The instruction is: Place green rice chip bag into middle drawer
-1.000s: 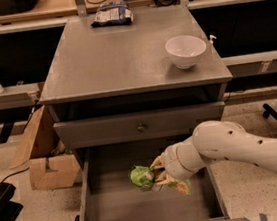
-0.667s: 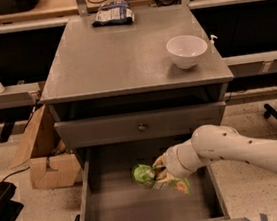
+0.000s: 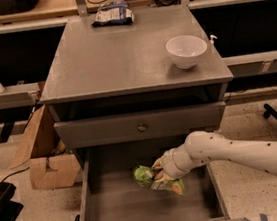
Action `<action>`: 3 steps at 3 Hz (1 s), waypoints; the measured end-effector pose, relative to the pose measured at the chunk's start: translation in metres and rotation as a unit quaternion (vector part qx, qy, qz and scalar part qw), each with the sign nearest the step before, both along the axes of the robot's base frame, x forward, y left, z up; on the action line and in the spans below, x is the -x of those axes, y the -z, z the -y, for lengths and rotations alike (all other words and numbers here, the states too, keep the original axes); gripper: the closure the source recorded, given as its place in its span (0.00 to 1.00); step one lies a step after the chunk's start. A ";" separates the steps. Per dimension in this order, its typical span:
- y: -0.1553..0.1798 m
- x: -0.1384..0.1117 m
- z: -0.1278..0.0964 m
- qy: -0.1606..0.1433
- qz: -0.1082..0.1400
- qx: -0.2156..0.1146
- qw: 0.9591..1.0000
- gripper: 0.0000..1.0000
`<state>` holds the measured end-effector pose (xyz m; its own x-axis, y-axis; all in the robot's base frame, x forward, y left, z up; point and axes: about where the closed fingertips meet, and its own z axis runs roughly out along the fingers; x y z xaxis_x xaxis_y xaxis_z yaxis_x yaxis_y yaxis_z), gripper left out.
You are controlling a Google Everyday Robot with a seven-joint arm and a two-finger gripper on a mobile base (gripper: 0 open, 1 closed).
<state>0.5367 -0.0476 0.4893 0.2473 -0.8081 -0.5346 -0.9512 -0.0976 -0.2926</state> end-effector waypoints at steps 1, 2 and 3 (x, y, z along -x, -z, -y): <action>0.004 0.002 -0.001 -0.001 -0.004 -0.002 1.000 0.82; 0.005 0.003 -0.003 -0.002 -0.005 -0.002 1.000 0.58; 0.006 0.004 -0.004 -0.003 -0.006 -0.002 1.000 0.35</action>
Offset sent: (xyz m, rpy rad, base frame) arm -0.0024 0.0014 -0.0042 0.0033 0.0085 0.0018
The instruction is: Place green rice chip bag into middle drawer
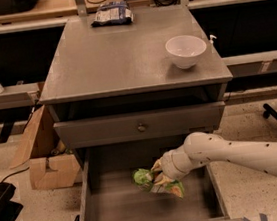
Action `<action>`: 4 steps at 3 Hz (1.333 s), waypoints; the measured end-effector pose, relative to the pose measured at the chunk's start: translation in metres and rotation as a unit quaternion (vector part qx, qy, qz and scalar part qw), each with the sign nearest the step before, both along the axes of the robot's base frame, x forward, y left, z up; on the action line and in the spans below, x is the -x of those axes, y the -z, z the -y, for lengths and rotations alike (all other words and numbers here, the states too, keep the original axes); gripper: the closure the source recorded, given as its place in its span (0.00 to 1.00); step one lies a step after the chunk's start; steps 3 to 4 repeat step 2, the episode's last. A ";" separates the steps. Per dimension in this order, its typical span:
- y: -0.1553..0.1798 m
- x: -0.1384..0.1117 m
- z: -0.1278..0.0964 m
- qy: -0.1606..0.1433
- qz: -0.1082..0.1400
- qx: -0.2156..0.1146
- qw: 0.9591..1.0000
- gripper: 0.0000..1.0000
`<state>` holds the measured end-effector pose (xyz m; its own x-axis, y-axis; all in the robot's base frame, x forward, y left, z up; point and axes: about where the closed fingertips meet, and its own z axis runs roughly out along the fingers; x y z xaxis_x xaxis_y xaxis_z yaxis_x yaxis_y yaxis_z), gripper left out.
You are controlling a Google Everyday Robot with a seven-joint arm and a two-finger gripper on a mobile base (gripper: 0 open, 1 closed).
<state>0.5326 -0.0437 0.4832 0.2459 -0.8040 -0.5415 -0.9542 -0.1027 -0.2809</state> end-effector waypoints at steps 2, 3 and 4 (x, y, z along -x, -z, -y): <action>0.002 0.001 -0.002 -0.002 -0.002 -0.001 1.000 0.00; 0.002 0.001 -0.002 -0.002 -0.002 -0.001 1.000 0.00; 0.002 0.001 -0.002 -0.002 -0.002 -0.001 1.000 0.00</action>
Offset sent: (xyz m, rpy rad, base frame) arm -0.0007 0.0011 -0.0009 0.0006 0.0020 0.0020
